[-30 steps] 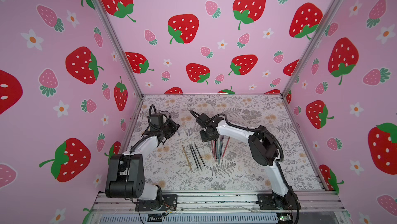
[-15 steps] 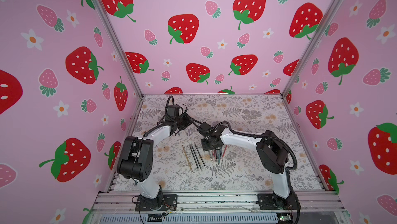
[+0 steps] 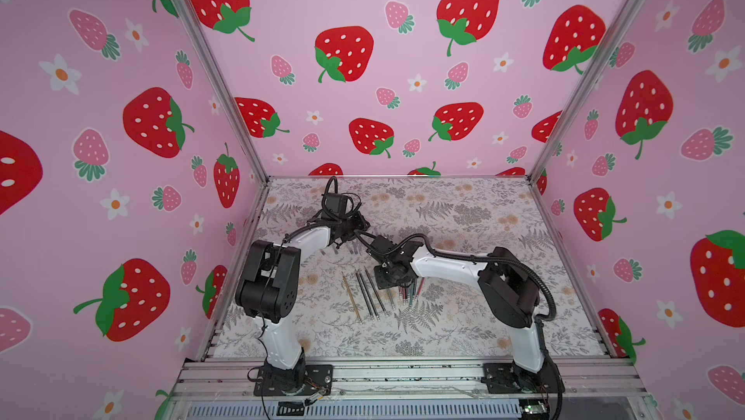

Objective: Remove the protective cover of the pencils
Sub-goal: Place the pencil at the center of the board.

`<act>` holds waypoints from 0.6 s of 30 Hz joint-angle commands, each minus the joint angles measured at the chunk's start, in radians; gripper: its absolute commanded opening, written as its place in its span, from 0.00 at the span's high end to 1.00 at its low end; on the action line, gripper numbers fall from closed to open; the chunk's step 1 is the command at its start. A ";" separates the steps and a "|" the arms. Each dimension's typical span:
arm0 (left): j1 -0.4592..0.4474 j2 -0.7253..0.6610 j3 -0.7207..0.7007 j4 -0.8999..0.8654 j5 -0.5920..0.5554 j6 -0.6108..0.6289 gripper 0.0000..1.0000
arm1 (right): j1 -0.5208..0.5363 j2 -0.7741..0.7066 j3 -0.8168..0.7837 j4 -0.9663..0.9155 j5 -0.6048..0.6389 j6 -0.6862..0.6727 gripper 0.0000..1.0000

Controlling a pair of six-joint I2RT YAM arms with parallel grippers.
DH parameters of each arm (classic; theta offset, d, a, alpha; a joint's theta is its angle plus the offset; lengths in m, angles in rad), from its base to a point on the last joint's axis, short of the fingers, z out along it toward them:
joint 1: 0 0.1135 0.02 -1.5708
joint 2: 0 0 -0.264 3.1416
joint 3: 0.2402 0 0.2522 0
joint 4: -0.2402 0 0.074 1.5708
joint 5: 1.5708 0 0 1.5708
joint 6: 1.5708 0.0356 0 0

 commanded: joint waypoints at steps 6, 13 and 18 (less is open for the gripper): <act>-0.027 0.074 0.103 -0.106 -0.042 0.046 0.70 | 0.005 0.032 0.021 0.001 -0.002 0.022 0.96; -0.046 0.127 0.155 -0.142 -0.056 0.061 0.67 | 0.006 0.040 0.020 0.018 -0.030 0.017 0.91; -0.062 0.164 0.192 -0.170 -0.066 0.070 0.66 | 0.006 0.013 0.009 0.042 -0.032 -0.004 0.75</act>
